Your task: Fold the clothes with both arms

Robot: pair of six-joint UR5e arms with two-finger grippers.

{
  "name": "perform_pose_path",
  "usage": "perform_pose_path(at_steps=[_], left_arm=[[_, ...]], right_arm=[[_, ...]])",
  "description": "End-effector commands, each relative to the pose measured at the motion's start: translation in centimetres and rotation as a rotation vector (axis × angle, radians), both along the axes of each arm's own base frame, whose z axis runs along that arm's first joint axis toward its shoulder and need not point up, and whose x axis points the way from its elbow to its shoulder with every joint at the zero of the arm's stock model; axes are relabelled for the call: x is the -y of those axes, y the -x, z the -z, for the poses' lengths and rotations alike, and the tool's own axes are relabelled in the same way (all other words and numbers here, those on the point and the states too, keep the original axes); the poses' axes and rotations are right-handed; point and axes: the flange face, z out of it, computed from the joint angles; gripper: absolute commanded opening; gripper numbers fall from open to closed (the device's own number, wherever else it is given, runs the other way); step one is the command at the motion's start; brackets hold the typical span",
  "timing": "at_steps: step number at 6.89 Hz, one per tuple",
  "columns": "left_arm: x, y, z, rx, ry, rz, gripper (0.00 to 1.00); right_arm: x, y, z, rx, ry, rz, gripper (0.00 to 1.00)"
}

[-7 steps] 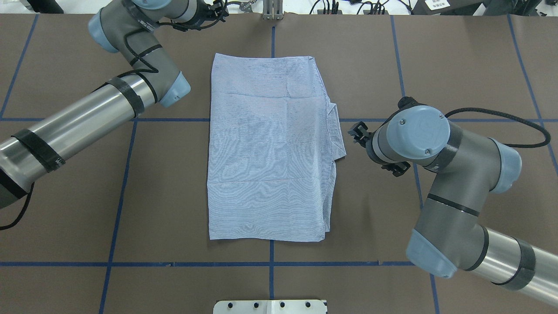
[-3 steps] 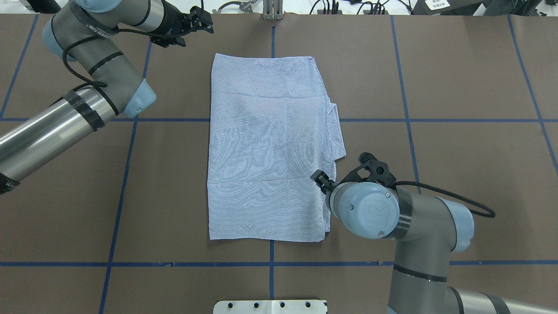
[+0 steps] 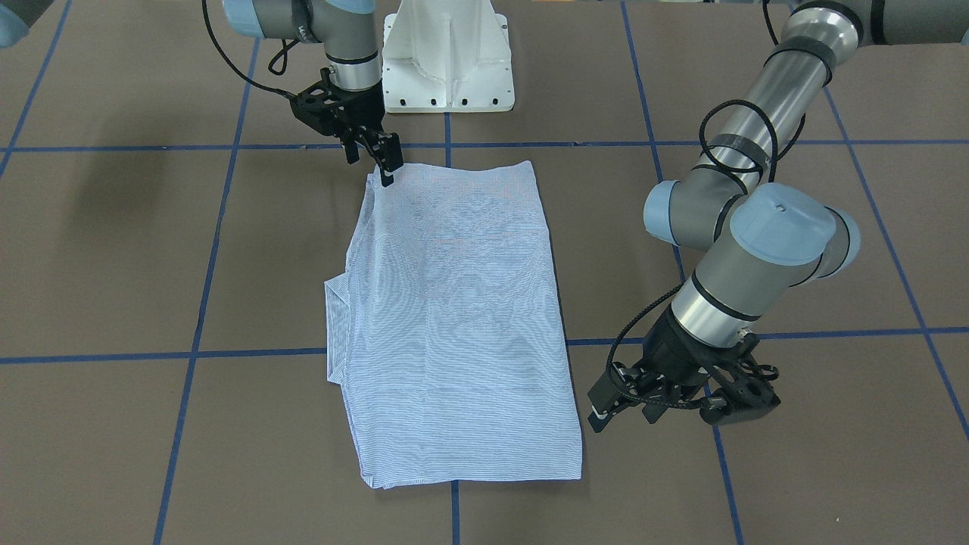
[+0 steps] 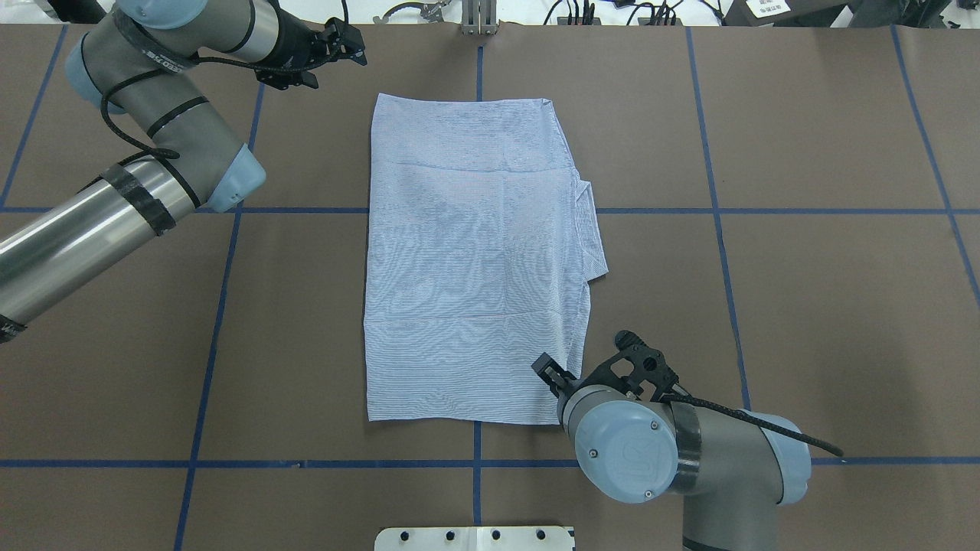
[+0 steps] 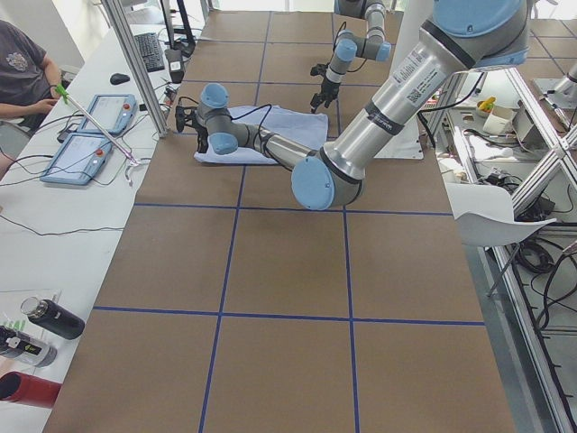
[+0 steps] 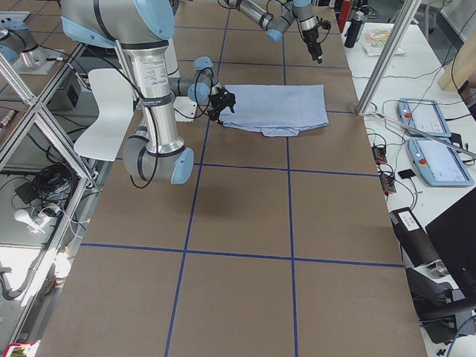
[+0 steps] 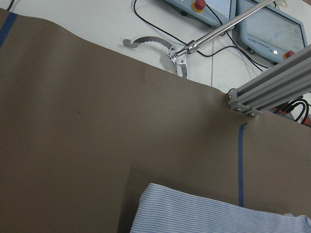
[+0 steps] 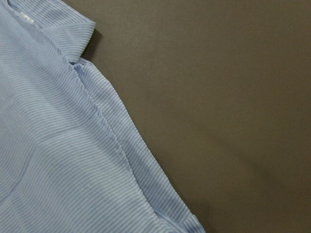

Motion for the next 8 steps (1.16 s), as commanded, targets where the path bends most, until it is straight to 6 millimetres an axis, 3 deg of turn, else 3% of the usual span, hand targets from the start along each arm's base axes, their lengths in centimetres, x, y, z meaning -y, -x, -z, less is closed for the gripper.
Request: perform_pose_path(at_steps=[1, 2, 4, 6, 8], left_arm=[[-0.2, 0.1, 0.2, -0.004, -0.001, 0.003, 0.94], [-0.2, 0.2, 0.3, -0.010, 0.005, 0.007, 0.94], [-0.3, 0.2, -0.2, -0.008, 0.009, 0.007, 0.94], [-0.3, 0.3, -0.3, -0.007, 0.010, 0.007, 0.94], [-0.8, 0.6, -0.6, -0.009, 0.009, 0.007, 0.94]], right_arm=[[-0.8, 0.8, -0.5, -0.001, 0.025, -0.013, 1.00], [-0.6, 0.7, -0.5, 0.007, 0.043, -0.036, 0.99], [0.0, 0.7, -0.3, 0.030, 0.045, -0.063, 0.79], [0.8, 1.3, -0.9, 0.052, 0.045, -0.078, 0.72], [1.1, 1.4, -1.0, 0.048, 0.047, -0.083, 0.54]])
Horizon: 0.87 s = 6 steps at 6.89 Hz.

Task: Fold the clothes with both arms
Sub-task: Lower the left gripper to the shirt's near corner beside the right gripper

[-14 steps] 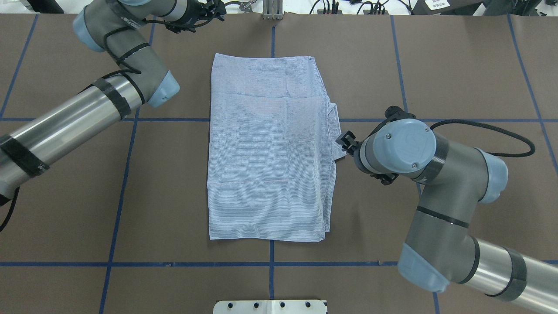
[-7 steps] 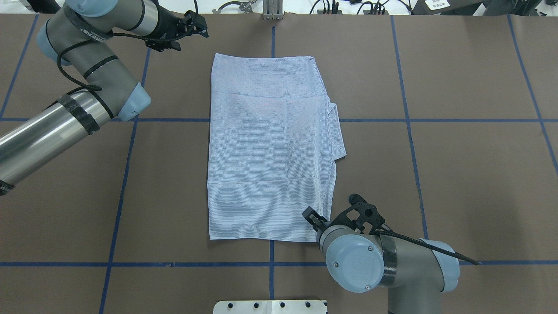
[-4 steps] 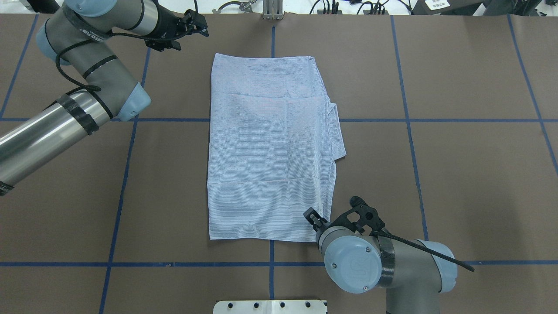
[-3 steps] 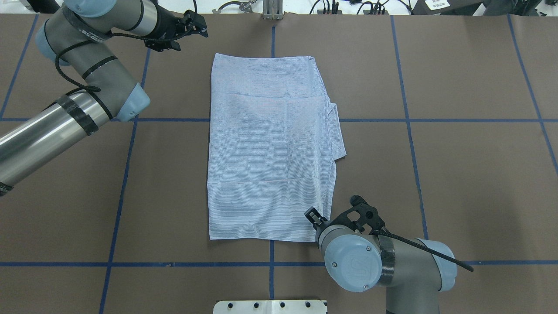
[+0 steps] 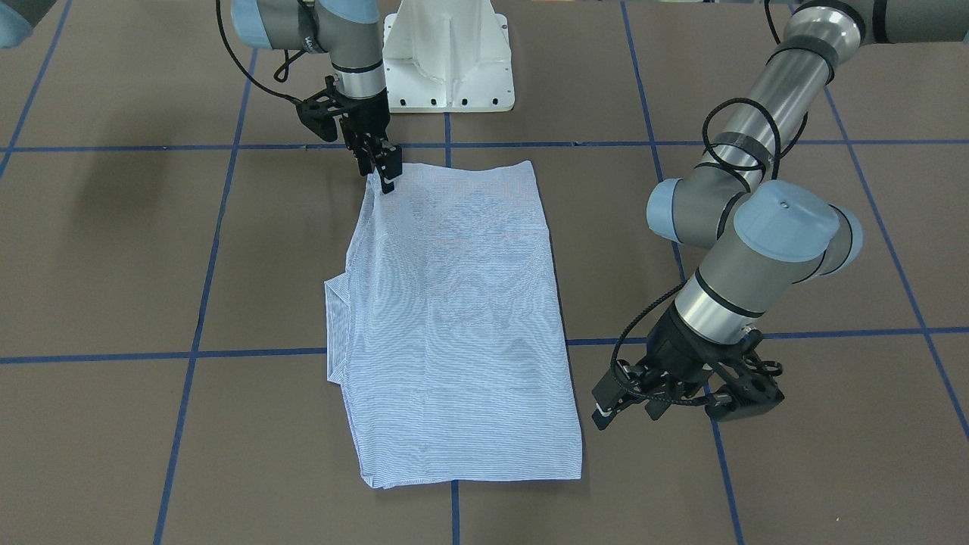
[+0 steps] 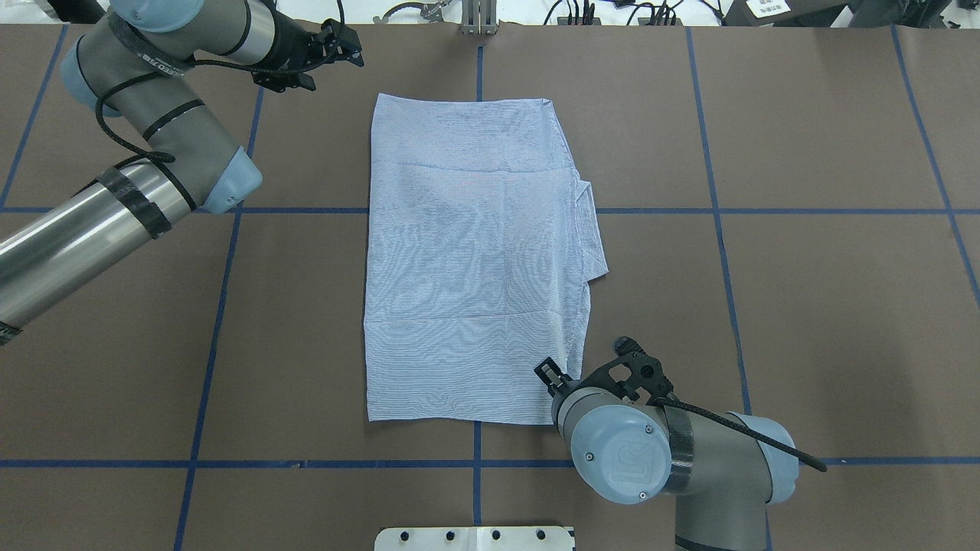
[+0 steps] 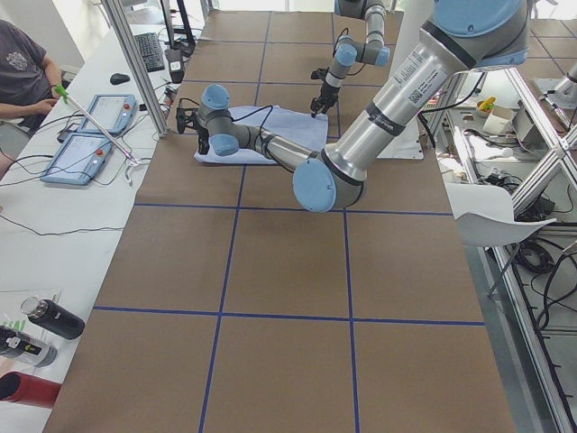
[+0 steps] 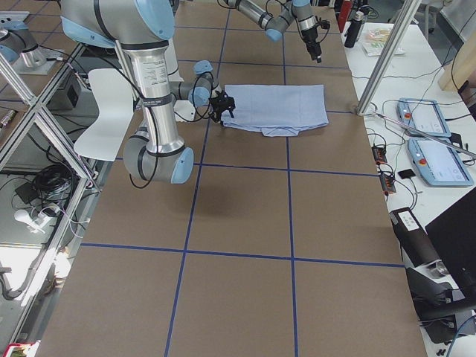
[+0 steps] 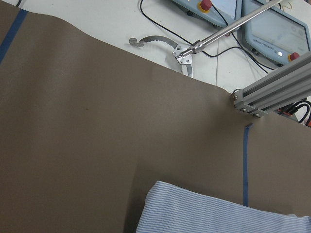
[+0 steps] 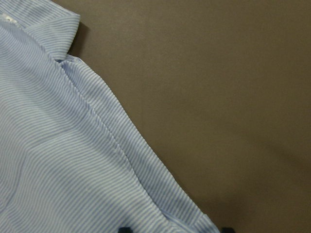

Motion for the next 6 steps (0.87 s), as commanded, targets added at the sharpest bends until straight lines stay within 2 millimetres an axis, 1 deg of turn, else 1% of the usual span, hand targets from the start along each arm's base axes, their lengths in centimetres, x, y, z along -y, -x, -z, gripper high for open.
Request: perform_pose_path(at_steps=[1, 2, 4, 5, 6], left_arm=[[-0.4, 0.3, -0.3, -0.001, 0.000, 0.000, 0.94], [-0.4, 0.3, -0.3, -0.001, 0.000, 0.000, 0.94], [-0.4, 0.3, -0.1, -0.004, -0.004, 0.000, 0.94], [-0.9, 0.7, -0.1, -0.010, -0.010, 0.001, 0.94], [-3.1, 1.7, -0.5, -0.025, -0.029, -0.007, 0.94]], right_arm=[[0.1, 0.0, 0.3, 0.008, 0.001, -0.004, 0.39], [0.1, -0.1, 0.6, 0.014, 0.001, -0.001, 0.00], [0.1, -0.4, 0.8, 0.017, 0.002, 0.000, 0.00], [0.1, -0.5, 0.7, 0.009, 0.004, 0.000, 0.00], [-0.1, -1.3, 0.9, 0.016, 0.004, 0.001, 0.00]])
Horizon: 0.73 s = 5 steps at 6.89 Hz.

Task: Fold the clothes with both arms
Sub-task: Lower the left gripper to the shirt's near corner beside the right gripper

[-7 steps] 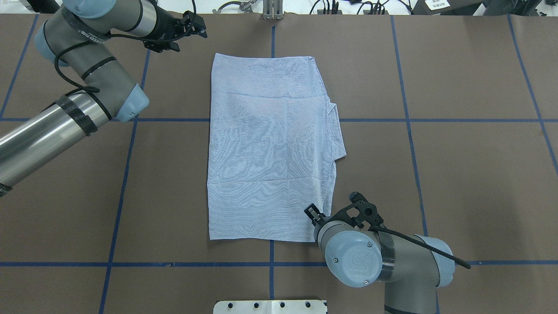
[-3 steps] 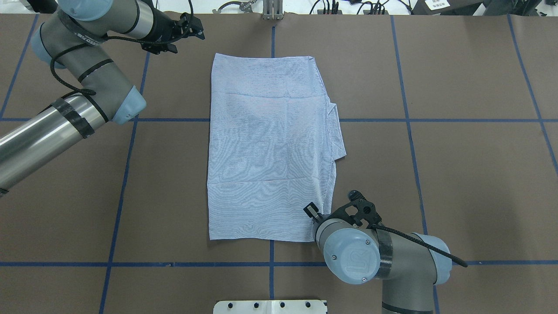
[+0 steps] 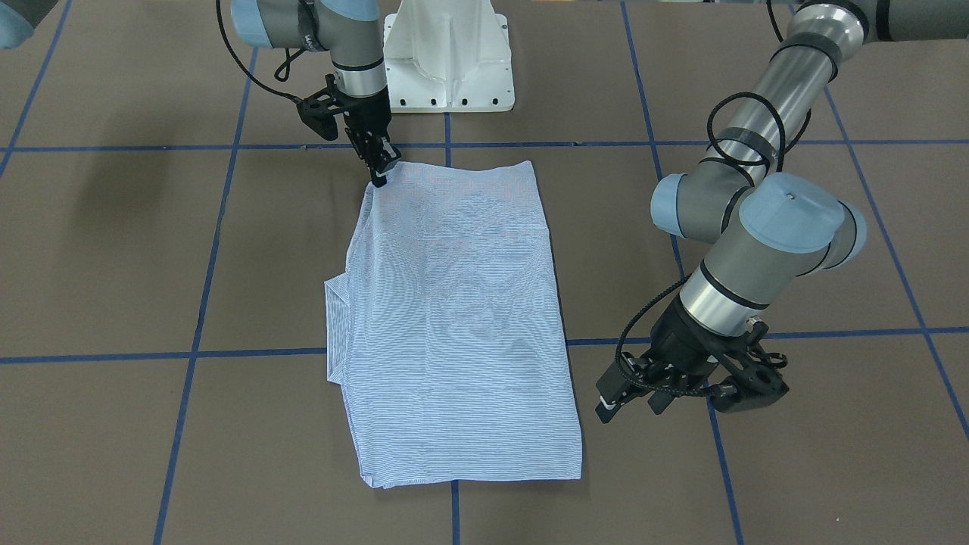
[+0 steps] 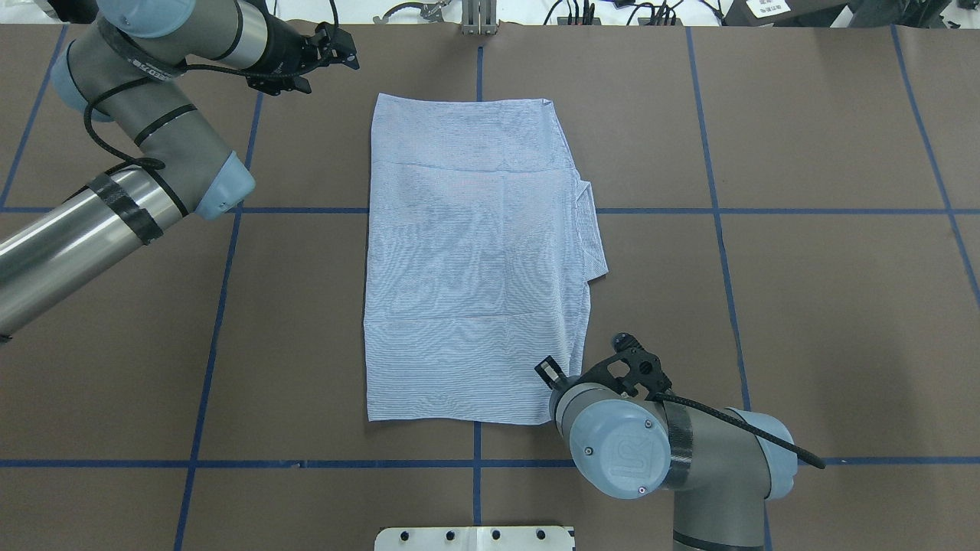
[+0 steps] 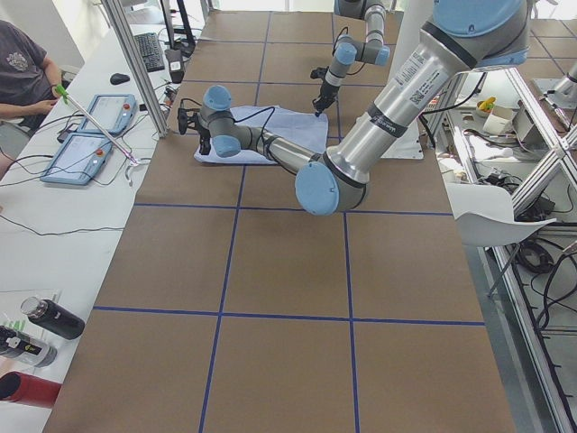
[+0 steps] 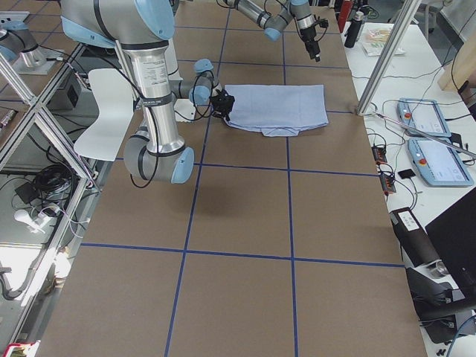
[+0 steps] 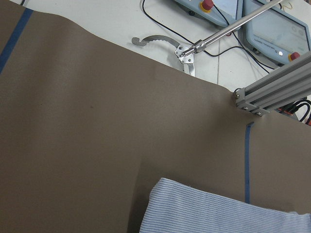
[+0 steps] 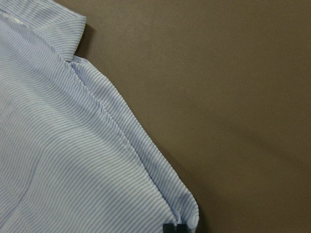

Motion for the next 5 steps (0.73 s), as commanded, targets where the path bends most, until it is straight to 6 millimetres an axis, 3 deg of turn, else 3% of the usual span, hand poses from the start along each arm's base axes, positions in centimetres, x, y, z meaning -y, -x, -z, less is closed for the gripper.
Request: perform_pose_path(at_steps=[1, 2, 3, 5], left_arm=[[-5.8, 1.1, 0.8, -0.081, 0.001, -0.030, 0.94], [-10.8, 0.7, 1.9, -0.175, 0.075, -0.069, 0.94], [-18.7, -0.7, 1.3, -0.224, 0.120, -0.135, 0.94], [-30.4, -4.2, 0.5, -0.270, 0.206, -0.154, 0.94]], right_arm=[[-1.8, -0.5, 0.6, -0.010, 0.005, 0.028, 0.00], [-3.5, -2.0, 2.5, -0.016, 0.006, 0.054, 0.00], [-4.8, -2.1, 2.7, -0.033, 0.026, 0.059, 0.00], [-5.2, -2.1, 2.8, -0.027, 0.033, 0.058, 0.00]])
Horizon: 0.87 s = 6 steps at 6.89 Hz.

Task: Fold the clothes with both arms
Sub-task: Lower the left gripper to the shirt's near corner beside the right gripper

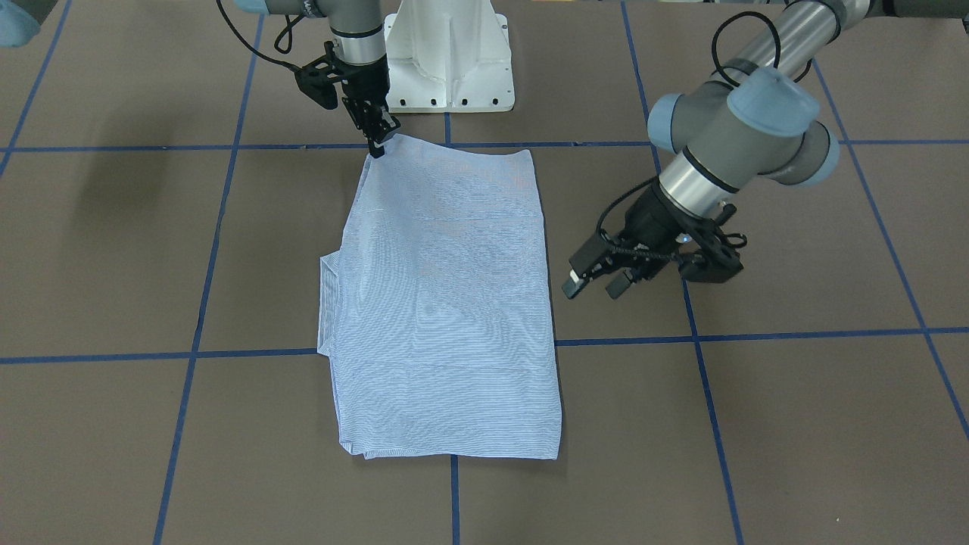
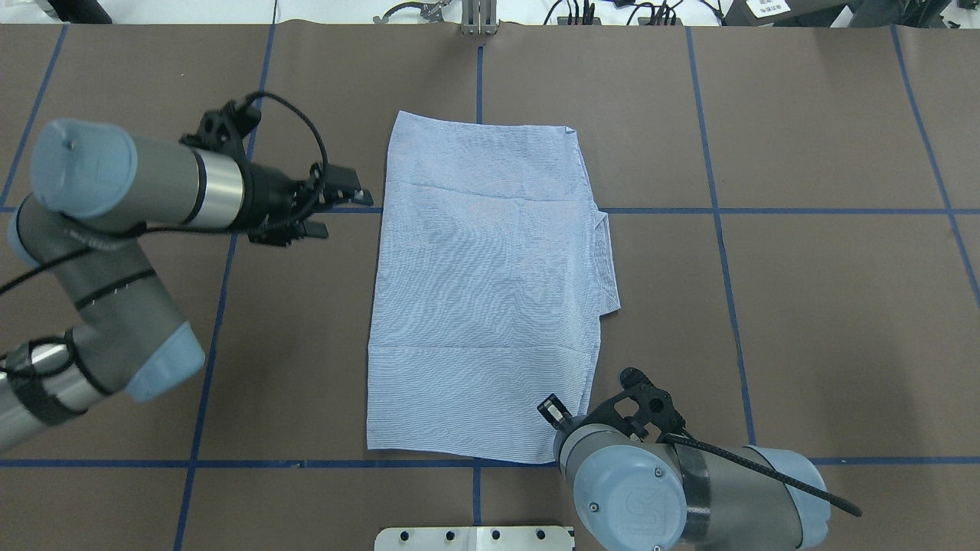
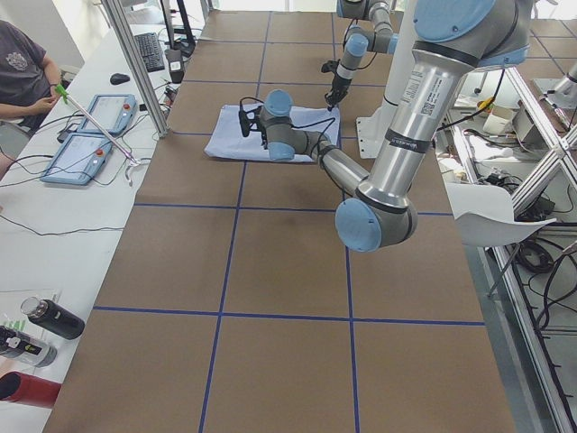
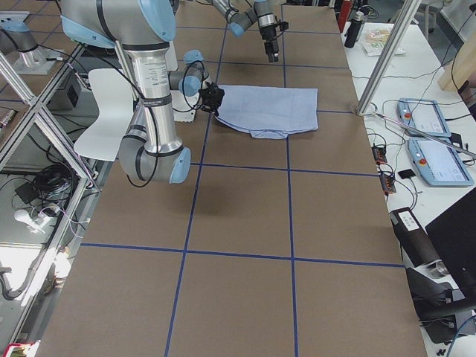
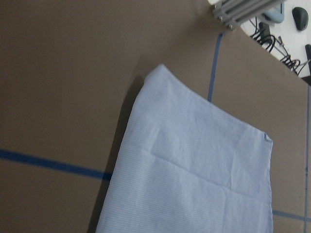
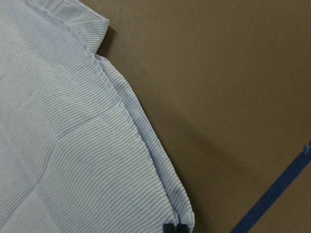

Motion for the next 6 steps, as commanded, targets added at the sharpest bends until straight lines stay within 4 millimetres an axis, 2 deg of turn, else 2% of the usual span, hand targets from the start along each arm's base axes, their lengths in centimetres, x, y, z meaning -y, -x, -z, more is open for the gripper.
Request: perform_pose_path(at_steps=[1, 3, 4, 5, 6], left_arm=[[-10.3, -3.1, -1.5, -0.020, 0.103, -0.034, 0.94], [-14.6, -6.9, -1.4, 0.017, 0.246, -0.031, 0.93], [-17.2, -8.3, 0.5, 0.048, 0.311, -0.045, 0.91], [-19.8, -10.2, 1.1, 0.071, 0.324, -0.031, 0.90], [-21.8, -11.4, 0.9, 0.088, 0.347, -0.049, 0.87]], right_arm=[[-0.3, -0.1, 0.0, -0.003, 0.006, 0.002, 0.00], [-0.4, -1.3, -1.5, -0.024, 0.009, 0.001, 0.00], [-0.4, -1.9, -1.8, -0.027, 0.009, 0.001, 0.00], [-0.5, -1.8, -1.8, -0.027, 0.009, 0.003, 0.00], [-0.5, -1.9, -1.8, -0.026, 0.009, 0.003, 0.00]])
